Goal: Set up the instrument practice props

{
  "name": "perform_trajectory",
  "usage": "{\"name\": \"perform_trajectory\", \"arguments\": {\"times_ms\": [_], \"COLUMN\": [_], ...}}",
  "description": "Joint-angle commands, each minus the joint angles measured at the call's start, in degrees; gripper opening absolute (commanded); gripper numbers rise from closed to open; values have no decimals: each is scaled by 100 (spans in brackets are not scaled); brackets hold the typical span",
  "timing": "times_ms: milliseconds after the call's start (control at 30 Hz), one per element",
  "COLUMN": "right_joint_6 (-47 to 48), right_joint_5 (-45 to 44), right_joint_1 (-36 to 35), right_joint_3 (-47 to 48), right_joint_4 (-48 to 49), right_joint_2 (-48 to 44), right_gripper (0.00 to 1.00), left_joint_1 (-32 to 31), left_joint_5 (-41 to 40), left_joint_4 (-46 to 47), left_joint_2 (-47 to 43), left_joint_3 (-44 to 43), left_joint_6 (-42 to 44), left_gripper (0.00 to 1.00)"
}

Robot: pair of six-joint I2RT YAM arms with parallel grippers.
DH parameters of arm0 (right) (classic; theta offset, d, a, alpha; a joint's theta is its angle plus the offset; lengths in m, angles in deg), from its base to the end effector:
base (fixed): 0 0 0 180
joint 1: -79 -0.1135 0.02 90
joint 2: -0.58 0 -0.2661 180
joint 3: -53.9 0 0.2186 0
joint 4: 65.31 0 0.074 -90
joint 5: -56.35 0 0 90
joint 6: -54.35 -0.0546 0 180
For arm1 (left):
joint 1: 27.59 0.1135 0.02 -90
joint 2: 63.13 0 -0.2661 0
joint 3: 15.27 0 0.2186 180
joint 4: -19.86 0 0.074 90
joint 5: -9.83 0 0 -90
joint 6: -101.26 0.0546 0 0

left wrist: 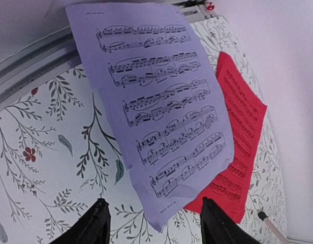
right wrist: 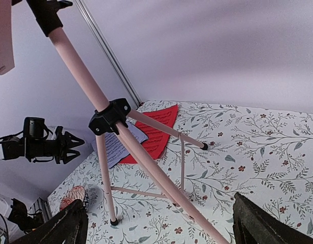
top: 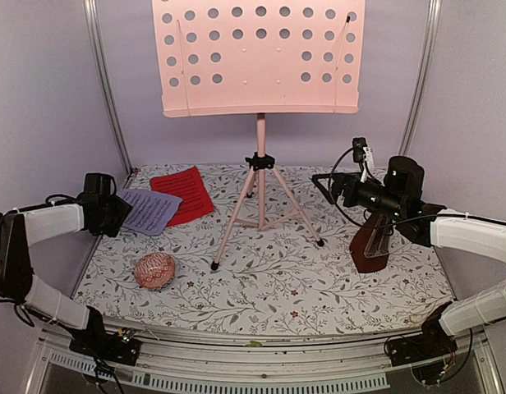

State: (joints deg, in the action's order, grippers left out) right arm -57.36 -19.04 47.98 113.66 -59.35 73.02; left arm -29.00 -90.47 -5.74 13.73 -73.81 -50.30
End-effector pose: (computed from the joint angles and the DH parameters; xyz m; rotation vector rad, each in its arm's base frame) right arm 0.2320 0.1556 0.3044 -0.3420 1.7338 0.8950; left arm 0.2592 0.0034 0.2153 -1.2531 1.9845 -0.3407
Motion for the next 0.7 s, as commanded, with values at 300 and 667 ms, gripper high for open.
{"name": "perform_trajectory", "arguments": {"times_ms": [300, 667], "right_joint_6": [-210, -184], "right_joint_5": [51, -96], "right_joint_1": [36, 35], "right_joint_3": [-183, -263], "right_joint_4": [-121, -262], "right_joint_2": [-479, -612], "right_gripper": [99, 99], "left_joint_1": [934, 1068], "left_joint_5": [1304, 1314], "left_joint_4": [1215, 1299], "left_joint_2": [1974, 2731], "left_joint_3": [-586, -872], "left_joint_6": [22, -450], "left_gripper": [54, 48]}}
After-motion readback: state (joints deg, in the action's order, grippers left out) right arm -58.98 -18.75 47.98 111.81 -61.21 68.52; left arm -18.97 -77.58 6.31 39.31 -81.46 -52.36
